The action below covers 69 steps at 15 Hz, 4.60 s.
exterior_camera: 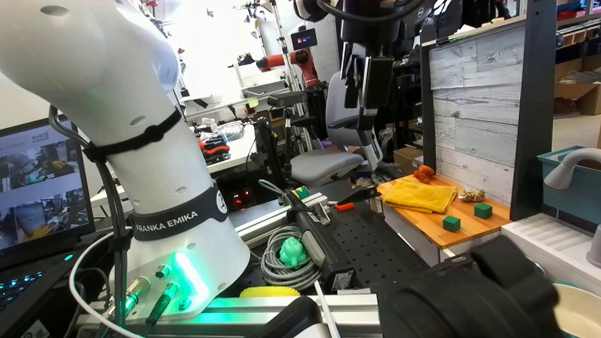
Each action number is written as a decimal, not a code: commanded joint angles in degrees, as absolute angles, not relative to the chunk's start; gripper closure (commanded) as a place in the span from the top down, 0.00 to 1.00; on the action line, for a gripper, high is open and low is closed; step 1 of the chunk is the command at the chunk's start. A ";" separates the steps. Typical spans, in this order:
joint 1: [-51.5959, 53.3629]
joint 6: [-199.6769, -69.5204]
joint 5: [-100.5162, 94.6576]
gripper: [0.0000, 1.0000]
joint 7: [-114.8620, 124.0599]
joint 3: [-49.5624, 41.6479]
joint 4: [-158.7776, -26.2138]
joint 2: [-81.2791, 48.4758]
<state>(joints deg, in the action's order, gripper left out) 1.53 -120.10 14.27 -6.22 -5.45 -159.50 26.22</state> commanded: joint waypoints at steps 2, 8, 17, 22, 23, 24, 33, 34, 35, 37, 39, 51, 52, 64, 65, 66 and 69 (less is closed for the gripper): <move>1.05 -119.89 14.32 1.00 -6.48 -4.98 -159.39 26.23; 1.06 -119.89 14.29 1.00 -6.59 -4.99 -159.39 26.23; 1.06 -119.89 14.29 1.00 -6.60 -4.99 -159.38 26.23; 0.72 -121.90 14.39 1.00 -6.54 -5.22 -158.40 24.76; 0.47 -123.02 14.92 1.00 -6.28 -5.63 -157.30 23.07; -0.10 -125.38 14.00 1.00 -5.98 -5.62 -156.00 20.83; -1.22 -132.64 12.80 1.00 -11.30 -5.07 -148.39 7.08; -1.23 -132.64 12.79 1.00 -11.55 -4.97 -147.69 6.21; -1.23 -132.64 12.79 1.00 -11.68 -4.94 -147.31 5.89; -1.23 -132.64 12.79 1.00 -11.77 -4.94 -147.20 5.91; -0.39 -136.19 13.87 1.00 -13.17 -4.29 -147.41 4.01; 7.53 -174.94 2.47 1.00 -12.11 0.19 -141.96 -33.36; 8.85 -176.50 0.10 1.00 -10.85 -1.74 -139.81 -36.57; 6.26 -175.07 -1.15 1.00 -8.26 -0.52 -135.38 -40.44; 6.26 -175.07 -1.15 1.00 -8.25 -0.52 -135.38 -40.44; 6.26 -175.07 -1.15 1.00 -8.25 -0.52 -135.38 -40.44; 6.26 -175.07 -1.15 1.00 -8.24 -0.52 -135.37 -40.44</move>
